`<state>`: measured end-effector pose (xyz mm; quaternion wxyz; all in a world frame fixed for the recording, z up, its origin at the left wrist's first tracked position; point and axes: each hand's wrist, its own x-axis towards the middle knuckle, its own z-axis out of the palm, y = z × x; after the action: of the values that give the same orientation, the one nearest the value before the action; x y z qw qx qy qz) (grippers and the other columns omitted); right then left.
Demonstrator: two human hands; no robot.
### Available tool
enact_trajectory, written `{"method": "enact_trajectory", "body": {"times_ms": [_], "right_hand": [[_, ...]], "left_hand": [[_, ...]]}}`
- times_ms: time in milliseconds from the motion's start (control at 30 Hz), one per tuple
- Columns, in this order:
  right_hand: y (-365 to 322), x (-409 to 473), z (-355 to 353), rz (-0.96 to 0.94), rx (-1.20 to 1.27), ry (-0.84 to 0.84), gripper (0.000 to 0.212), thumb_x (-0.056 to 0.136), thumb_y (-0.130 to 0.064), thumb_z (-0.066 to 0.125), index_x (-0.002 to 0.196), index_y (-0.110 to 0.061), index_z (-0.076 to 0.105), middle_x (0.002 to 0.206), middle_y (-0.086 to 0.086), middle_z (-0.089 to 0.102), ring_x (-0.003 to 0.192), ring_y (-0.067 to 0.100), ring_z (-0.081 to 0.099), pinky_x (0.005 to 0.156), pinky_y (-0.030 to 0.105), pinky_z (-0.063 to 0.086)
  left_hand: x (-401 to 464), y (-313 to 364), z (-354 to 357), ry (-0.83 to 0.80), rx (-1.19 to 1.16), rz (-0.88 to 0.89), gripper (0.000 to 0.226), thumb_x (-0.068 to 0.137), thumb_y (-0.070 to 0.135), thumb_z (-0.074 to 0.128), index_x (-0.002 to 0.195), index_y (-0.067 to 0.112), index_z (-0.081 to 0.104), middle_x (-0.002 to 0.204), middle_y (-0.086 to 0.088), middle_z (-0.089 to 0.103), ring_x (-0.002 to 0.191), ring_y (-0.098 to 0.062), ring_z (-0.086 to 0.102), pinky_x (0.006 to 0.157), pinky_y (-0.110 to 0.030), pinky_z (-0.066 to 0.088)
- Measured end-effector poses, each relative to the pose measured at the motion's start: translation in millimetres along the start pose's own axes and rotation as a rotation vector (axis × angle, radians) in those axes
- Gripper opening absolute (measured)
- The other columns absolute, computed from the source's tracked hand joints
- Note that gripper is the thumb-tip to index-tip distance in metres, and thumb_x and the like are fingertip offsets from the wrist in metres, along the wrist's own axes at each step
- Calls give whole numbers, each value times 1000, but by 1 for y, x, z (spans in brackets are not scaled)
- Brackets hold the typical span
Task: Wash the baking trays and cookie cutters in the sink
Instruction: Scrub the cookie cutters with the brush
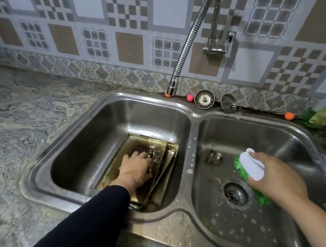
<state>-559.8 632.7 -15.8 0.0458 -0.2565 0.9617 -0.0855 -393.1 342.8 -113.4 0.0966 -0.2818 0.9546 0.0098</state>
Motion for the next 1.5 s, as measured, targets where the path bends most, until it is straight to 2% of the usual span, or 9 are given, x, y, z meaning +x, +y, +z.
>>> {"method": "enact_trajectory", "body": {"times_ms": [200, 400, 600, 733, 833, 1067, 1233, 1333, 1500], "right_hand": [[17, -1, -17, 9, -11, -87, 76, 68, -40, 71, 138, -44, 41, 135, -4, 54, 116, 23, 56, 82, 34, 49], [62, 21, -79, 27, -112, -101, 73, 68, -43, 71, 136, -44, 43, 135, -6, 56, 109, 20, 59, 78, 31, 48], [143, 59, -135, 160, -26, 9, 70, 69, -36, 75, 134, -37, 50, 128, 2, 58, 89, 21, 55, 71, 31, 45], [195, 85, -128, 272, 72, 90, 68, 70, -29, 76, 134, -29, 52, 132, 6, 57, 106, 27, 57, 79, 33, 46], [220, 102, -106, 322, 101, 85, 70, 71, -29, 76, 136, -27, 50, 136, 4, 54, 115, 27, 55, 87, 33, 46], [249, 121, -62, 375, 79, 74, 72, 74, -34, 72, 139, -34, 42, 138, 1, 51, 119, 26, 53, 86, 33, 49], [254, 124, -53, 362, 56, 72, 72, 77, -37, 71, 141, -36, 38, 140, -2, 48, 117, 25, 54, 80, 33, 48], [255, 123, -54, 353, 19, 73, 72, 78, -38, 70, 142, -35, 37, 141, -2, 48, 121, 24, 51, 84, 34, 49], [254, 122, -58, 349, -29, 62, 73, 78, -39, 71, 142, -36, 36, 141, -3, 48, 121, 24, 52, 75, 30, 45]], "left_hand": [[20, 33, -46, 168, -90, 95, 32, 95, 33, 43, 123, 29, 59, 127, 6, 55, 121, -21, 43, 94, -38, 37], [43, 99, -84, 275, -164, 222, 30, 94, 30, 43, 115, 29, 63, 120, 3, 57, 116, -23, 47, 89, -35, 41], [81, 167, -65, 126, -246, 275, 33, 93, 30, 46, 123, 28, 60, 127, 1, 54, 122, -22, 47, 98, -35, 44], [113, 194, -30, -77, -243, 235, 38, 86, 34, 52, 123, 28, 55, 130, -1, 51, 123, -25, 48, 99, -38, 44], [133, 207, -10, -208, -305, 115, 57, 83, 43, 60, 135, 32, 42, 142, -5, 41, 127, -28, 44, 103, -41, 42], [157, 233, 26, -108, -259, -3, 54, 89, 62, 37, 140, 42, 32, 147, -2, 32, 129, -30, 39, 100, -39, 42], [166, 241, 39, -85, -230, -51, 53, 89, 61, 40, 138, 39, 37, 137, -3, 45, 118, -27, 52, 87, -33, 49], [165, 245, 43, -18, -245, -56, 57, 88, 59, 45, 138, 35, 33, 135, -4, 43, 116, -28, 51, 83, -35, 49], [175, 249, 41, -35, -258, -37, 63, 85, 59, 49, 141, 40, 25, 137, -2, 43, 117, -28, 51, 83, -36, 48]]}}
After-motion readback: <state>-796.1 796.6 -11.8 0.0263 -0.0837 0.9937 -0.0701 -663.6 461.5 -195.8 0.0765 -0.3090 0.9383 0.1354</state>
